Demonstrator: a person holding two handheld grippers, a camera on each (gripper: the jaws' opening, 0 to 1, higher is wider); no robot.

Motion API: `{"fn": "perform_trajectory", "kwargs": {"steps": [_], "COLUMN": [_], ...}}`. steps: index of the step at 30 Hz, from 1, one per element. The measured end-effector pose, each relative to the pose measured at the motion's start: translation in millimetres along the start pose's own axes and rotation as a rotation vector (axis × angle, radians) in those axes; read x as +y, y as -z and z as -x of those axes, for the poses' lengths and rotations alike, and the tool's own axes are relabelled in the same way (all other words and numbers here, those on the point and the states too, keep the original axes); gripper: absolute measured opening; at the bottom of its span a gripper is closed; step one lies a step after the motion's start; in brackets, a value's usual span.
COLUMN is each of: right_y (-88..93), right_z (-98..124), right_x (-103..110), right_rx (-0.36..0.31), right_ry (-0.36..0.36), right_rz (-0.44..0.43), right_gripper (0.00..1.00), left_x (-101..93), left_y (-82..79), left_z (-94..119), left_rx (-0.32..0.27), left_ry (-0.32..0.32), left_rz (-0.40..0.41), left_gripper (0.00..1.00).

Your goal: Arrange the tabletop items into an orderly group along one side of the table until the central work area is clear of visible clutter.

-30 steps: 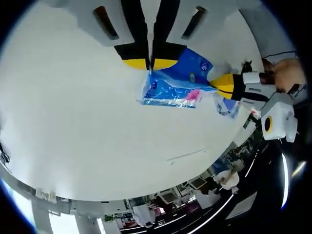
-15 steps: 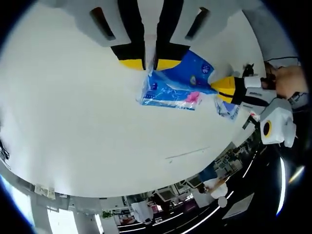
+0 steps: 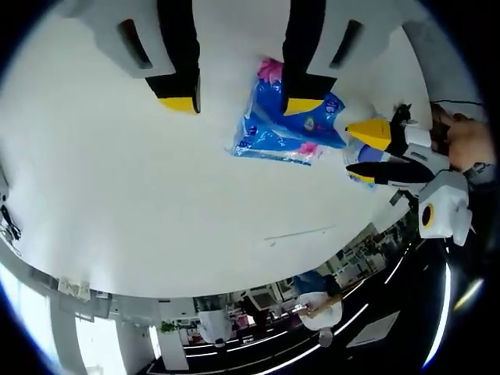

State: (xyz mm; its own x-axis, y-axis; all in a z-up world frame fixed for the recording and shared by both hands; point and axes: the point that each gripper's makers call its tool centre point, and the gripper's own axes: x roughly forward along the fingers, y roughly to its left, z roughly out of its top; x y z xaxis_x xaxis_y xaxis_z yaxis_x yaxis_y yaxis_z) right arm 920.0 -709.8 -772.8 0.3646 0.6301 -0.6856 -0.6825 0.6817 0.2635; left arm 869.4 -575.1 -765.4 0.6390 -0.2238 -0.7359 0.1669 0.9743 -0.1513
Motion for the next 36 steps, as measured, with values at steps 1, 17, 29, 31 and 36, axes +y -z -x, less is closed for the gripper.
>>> {"fn": "perform_trajectory", "kwargs": {"steps": [1,17,29,31,36], "right_y": [-0.7,-11.9,-12.8,-13.8,-14.8], "right_z": [0.7,19.7,25.1,26.1,28.0], "right_x": [0.5,25.7,60.1,66.7,85.9], "right_rx": [-0.002,-0.035,-0.049,-0.053,-0.063], "right_ry": [0.001,0.016,0.022,0.025,0.019], "right_rz": [0.003,0.016,0.028,0.031,0.032], "right_gripper": [0.42,0.45,0.45,0.45,0.45], "left_x": [1.0,22.4,58.3,61.8,75.8], "left_y": [-1.0,-6.5,7.4,10.2,19.7], "left_z": [2.3,44.3,92.4,100.0,116.1], "left_rx": [-0.003,-0.043,-0.063,-0.067,-0.074], "left_ry": [-0.003,-0.041,-0.088,-0.091,-0.095], "left_rz": [-0.003,-0.02,-0.007,-0.012,0.002], "left_gripper": [0.56,0.59,0.56,0.56,0.55]}}
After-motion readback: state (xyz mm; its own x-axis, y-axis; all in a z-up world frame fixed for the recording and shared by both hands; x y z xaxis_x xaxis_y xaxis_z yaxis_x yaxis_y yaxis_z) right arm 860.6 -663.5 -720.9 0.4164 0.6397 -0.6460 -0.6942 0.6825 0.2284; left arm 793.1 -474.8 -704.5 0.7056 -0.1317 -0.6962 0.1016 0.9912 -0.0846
